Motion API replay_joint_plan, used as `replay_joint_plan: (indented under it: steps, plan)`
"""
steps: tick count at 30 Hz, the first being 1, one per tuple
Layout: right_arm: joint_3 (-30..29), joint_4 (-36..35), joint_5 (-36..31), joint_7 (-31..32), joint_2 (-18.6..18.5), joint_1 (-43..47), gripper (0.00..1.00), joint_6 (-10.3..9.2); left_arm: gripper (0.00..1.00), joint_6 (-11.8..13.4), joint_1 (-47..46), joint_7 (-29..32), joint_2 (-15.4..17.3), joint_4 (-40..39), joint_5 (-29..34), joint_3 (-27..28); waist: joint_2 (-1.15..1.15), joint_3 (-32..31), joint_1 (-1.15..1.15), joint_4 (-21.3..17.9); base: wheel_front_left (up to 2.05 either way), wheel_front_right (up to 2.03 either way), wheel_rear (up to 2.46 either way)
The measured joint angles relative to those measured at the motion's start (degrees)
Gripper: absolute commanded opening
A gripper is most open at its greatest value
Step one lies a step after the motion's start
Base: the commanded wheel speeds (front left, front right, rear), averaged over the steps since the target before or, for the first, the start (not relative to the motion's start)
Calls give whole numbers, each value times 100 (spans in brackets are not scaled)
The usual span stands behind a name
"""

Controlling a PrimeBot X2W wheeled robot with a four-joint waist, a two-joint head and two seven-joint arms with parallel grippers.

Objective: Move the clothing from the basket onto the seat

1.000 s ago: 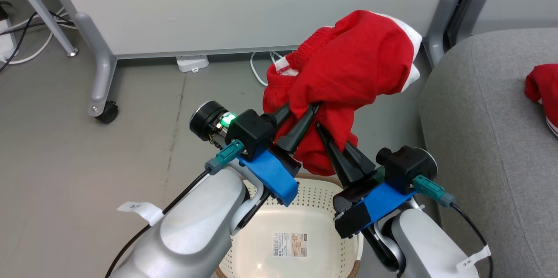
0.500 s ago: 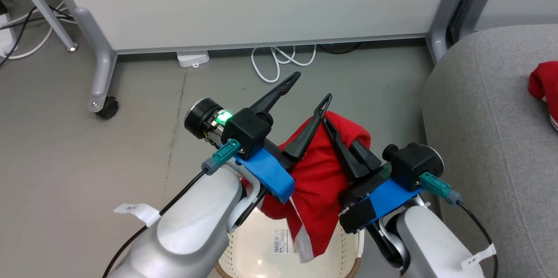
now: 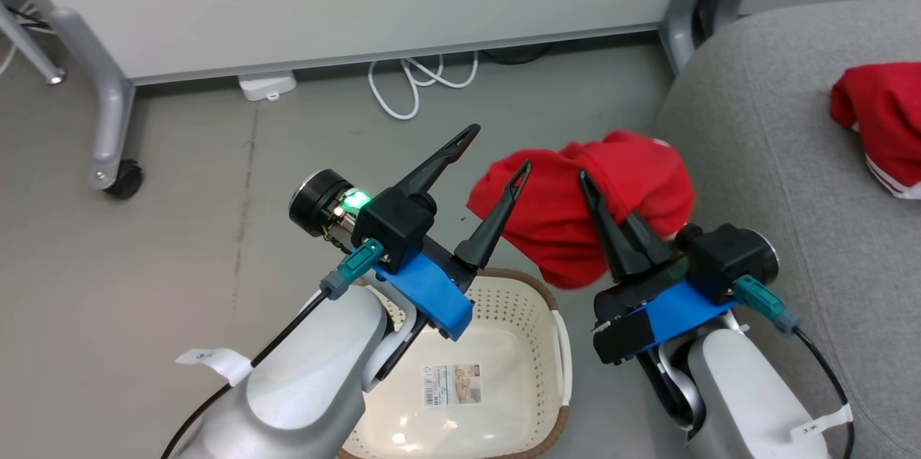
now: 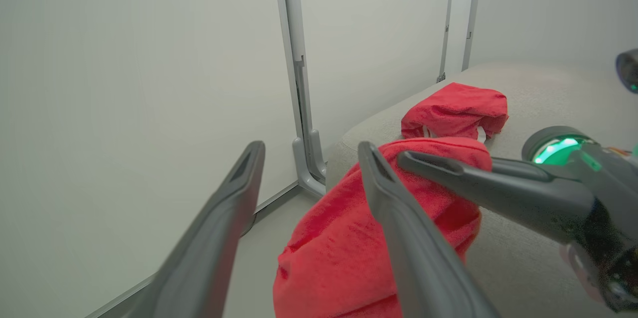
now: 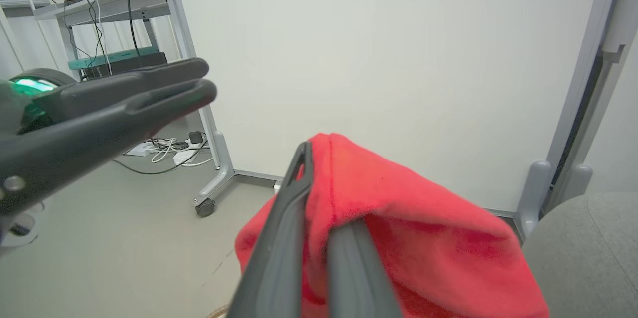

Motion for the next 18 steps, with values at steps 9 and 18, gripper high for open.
replay_joint_plan:
  steps: [9, 18]
  plan:
    - [-415, -270, -93, 0, -34, 75, 0, 0, 100, 48, 87, 0, 93, -93, 97, 21, 0, 203, 0, -447, 0, 0, 0]
    - [-716, -523, -172, 0, -43, 293, 0, 0, 100, 46, 161, -1, 137, -162, 230, -60, 0, 329, 0, -922, 0, 0, 0]
